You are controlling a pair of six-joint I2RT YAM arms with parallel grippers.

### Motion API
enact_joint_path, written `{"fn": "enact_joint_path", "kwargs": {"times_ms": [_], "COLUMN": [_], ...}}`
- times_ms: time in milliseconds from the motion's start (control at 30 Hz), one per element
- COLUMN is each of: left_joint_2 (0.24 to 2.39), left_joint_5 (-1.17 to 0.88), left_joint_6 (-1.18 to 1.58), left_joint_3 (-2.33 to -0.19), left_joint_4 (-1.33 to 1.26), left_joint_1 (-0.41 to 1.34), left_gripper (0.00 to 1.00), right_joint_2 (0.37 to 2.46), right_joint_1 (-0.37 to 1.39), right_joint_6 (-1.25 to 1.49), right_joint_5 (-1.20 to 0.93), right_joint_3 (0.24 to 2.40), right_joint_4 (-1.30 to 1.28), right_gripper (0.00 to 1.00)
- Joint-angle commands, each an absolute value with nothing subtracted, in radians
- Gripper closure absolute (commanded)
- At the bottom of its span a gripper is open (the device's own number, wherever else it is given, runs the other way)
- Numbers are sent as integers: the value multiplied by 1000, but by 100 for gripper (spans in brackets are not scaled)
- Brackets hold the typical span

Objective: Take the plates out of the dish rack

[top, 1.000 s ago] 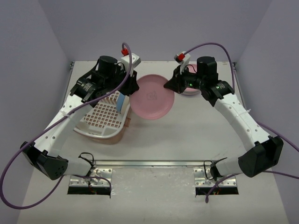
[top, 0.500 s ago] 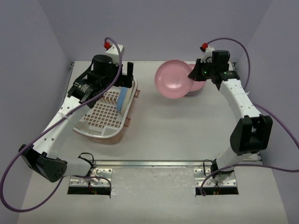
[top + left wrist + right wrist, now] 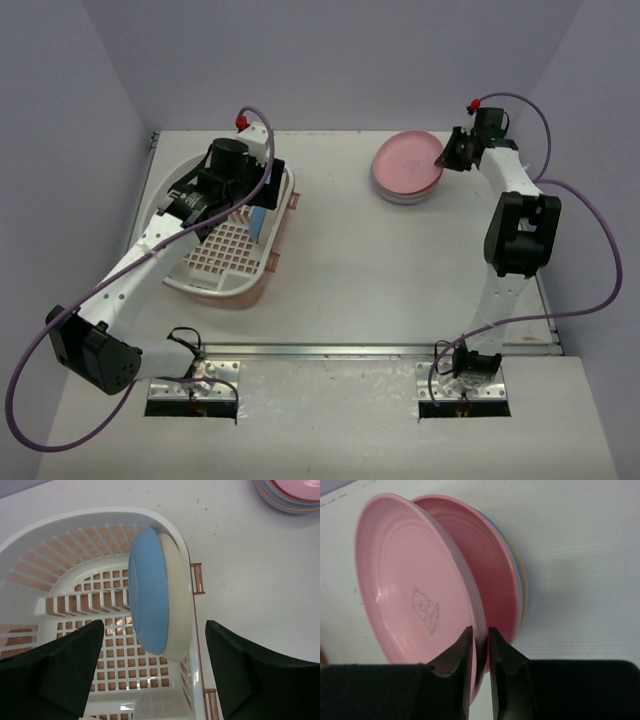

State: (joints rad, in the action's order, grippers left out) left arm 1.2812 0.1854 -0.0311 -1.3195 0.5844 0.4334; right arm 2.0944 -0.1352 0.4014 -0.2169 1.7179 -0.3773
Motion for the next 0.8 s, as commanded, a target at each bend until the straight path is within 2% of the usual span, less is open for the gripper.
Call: {"fn": "enact_joint_path", "kwargs": {"times_ms": [0,33,67,133,167,533,767], "left_joint_2": [1281,1281,1281,1281,1279,1244,1350], "left_joint_5": [291,312,321,330,329,179,220], "left_joint_6": [-33,-30,-32,-43,-50,-46,-17], "left_joint_3": [-1283,-1266,-1255,-1220,-1205,-1086,-1100], "left_joint_4": [552,552,552,556,558,572,520], "left_joint_1": [439,439,439,439,439,442,445], "left_gripper": [23,24,25,27,27,29,29], "right_joint_2": [2112,2114,2113,2107,2101,1894,1758], "right_joint_1": [-138,-138,-139,-140,-140,-138,-138], "right_joint_6": [394,389,388,383,382,392,440], "right_joint_5": [-182,-176,-170,-167,-170,-280,-374], "right_joint_3": [1784,1784,1785,1787,1787,1673,1597], "right_joint_4": [-361,-363,-366,-376,-381,-390,-385], "right_gripper": [50,38,18,6,3,1,1]}}
